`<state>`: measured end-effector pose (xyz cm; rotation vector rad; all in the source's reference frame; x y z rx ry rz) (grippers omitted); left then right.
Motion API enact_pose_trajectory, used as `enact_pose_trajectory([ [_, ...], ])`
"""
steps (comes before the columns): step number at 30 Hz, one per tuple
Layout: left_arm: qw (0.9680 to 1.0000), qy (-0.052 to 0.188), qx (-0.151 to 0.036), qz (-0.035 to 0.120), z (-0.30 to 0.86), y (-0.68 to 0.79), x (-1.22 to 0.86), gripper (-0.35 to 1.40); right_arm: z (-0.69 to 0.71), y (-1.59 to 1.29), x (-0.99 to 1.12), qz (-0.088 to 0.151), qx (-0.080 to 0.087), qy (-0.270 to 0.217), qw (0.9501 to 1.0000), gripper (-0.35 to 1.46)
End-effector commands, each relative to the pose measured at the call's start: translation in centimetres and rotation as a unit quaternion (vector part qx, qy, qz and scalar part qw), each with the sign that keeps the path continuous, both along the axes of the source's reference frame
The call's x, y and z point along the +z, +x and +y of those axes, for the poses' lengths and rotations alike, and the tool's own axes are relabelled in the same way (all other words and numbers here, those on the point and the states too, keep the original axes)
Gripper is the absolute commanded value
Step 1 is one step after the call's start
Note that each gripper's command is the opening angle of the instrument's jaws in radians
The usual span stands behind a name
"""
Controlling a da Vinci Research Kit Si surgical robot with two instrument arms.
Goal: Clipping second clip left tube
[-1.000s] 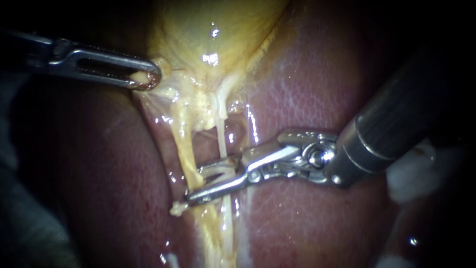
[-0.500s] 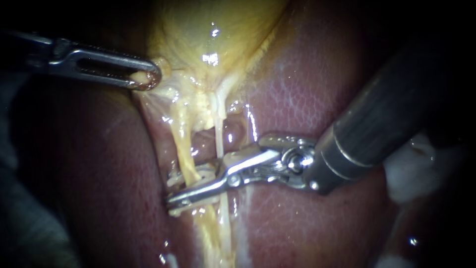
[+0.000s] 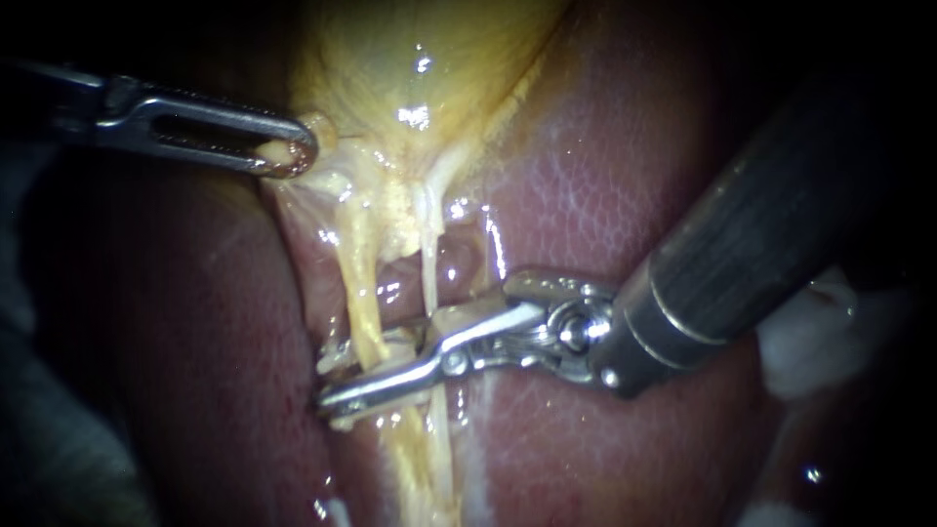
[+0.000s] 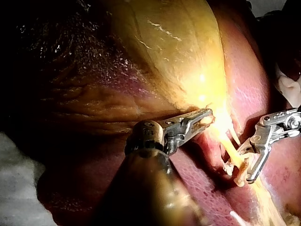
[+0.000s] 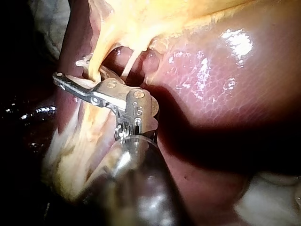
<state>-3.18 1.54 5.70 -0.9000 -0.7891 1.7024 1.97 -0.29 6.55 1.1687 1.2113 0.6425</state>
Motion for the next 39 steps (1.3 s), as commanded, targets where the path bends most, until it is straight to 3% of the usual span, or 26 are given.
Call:
enact_pose_trajectory([
  [1, 1.0, 0.0, 0.0, 0.0, 0.0, 0.0, 0.0, -0.35, 0.0, 0.0, -0.01, 0.008, -0.003, -0.005, 1.0, 0.49],
  [5, 1.0, 0.0, 0.0, 0.0, 0.0, 0.0, 0.0, -0.35, -0.01, -0.02, -0.02, 0.038, -0.008, 0.0, 0.9992, 0.48],
  [10, 1.0, 0.0, 0.0, 0.0, 0.0, 0.0, 0.0, -0.35, -0.07, -0.04, -0.08, 0.062, -0.024, 0.002, 0.9978, 0.46],
  [17, 1.0, 0.0, 0.0, 0.0, 0.0, 0.0, 0.0, -0.35, -0.11, -0.03, -0.2, 0.094, -0.031, -0.009, 0.9951, 0.45],
  [27, 1.0, 0.0, 0.0, 0.0, 0.0, 0.0, 0.0, -0.35, -0.04, -0.04, -0.3, 0.113, -0.024, -0.026, 0.993, 0.45],
  [39, 1.0, 0.0, 0.0, 0.0, 0.0, 0.0, 0.0, -0.35, -0.07, -0.04, -0.33, 0.124, -0.027, -0.045, 0.9909, 0.45],
])
